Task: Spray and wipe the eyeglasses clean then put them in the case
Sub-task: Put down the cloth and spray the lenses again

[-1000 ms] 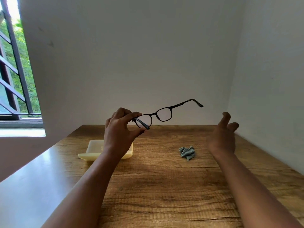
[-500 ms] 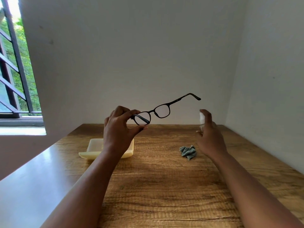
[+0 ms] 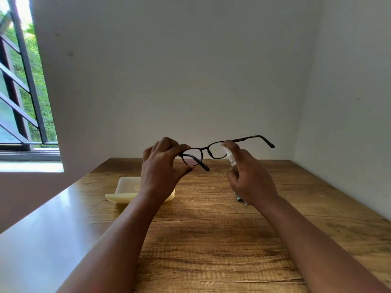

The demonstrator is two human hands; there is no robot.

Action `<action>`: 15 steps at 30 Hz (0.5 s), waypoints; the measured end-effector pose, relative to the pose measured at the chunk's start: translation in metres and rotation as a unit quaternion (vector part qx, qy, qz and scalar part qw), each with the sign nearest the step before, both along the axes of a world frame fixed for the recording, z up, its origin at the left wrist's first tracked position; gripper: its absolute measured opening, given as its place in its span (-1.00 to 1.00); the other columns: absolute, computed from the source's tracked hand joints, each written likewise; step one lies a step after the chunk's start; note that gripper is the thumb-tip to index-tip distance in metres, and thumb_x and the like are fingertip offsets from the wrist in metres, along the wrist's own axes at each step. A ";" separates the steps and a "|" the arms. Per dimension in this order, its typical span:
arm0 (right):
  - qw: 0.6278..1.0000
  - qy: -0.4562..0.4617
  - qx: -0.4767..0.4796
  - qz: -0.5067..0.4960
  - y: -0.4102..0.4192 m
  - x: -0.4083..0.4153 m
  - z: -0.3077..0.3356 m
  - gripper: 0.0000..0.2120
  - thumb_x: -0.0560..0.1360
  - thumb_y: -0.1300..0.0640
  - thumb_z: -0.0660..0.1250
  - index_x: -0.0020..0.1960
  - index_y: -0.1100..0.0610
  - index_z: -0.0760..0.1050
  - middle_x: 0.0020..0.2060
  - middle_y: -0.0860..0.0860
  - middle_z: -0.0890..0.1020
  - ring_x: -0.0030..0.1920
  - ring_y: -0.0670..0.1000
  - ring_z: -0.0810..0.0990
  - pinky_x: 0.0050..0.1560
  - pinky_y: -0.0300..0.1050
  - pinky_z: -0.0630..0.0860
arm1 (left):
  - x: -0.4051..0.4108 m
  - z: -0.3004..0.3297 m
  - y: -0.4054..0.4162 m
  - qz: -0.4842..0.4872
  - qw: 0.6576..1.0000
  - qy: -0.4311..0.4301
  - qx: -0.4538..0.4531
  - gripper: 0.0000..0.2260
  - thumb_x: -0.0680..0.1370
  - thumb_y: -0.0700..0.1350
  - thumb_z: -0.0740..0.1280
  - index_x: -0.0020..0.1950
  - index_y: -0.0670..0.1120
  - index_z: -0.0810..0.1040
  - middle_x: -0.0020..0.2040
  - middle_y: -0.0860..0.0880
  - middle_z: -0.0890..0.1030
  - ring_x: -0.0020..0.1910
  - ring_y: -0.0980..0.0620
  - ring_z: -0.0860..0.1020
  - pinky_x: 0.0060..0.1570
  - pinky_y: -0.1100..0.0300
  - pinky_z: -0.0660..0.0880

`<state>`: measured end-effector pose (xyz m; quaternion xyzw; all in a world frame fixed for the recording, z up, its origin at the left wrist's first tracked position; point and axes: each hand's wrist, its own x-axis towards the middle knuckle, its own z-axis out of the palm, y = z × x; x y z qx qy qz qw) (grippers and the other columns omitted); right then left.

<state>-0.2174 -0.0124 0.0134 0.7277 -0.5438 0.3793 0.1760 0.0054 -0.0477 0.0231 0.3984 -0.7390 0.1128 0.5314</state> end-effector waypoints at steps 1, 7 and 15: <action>1.000 -0.002 0.002 -0.005 -0.001 0.000 0.000 -0.30 0.49 0.21 0.26 0.48 -0.16 0.01 -0.13 0.02 0.48 -0.36 0.01 0.49 -0.44 -0.07 0.50 | -0.001 0.000 0.000 -0.001 1.000 -0.005 -0.002 -0.53 0.26 0.02 0.60 0.15 0.03 0.65 -0.02 0.08 0.53 0.05 0.03 0.53 0.14 0.13 0.25; 1.000 -0.009 -0.019 -0.022 0.000 0.001 0.002 -0.36 0.49 0.22 0.24 0.44 -0.15 0.05 -0.18 0.02 0.47 -0.37 0.00 0.46 -0.45 -0.18 0.33 | -0.001 0.000 0.002 0.004 1.000 -0.010 -0.004 -0.53 0.26 0.03 0.60 0.15 0.03 0.65 -0.01 0.07 0.53 0.05 0.03 0.53 0.14 0.14 0.24; 0.998 -0.034 -0.056 -0.023 0.001 0.001 0.002 -0.38 0.49 0.25 0.25 0.43 -0.10 0.08 -0.10 0.07 0.51 -0.36 0.04 0.50 -0.44 0.02 0.55 | -0.002 0.000 0.002 0.007 1.000 -0.009 0.001 -0.53 0.26 0.02 0.60 0.15 0.03 0.65 -0.01 0.08 0.52 0.06 0.04 0.52 0.15 0.14 0.23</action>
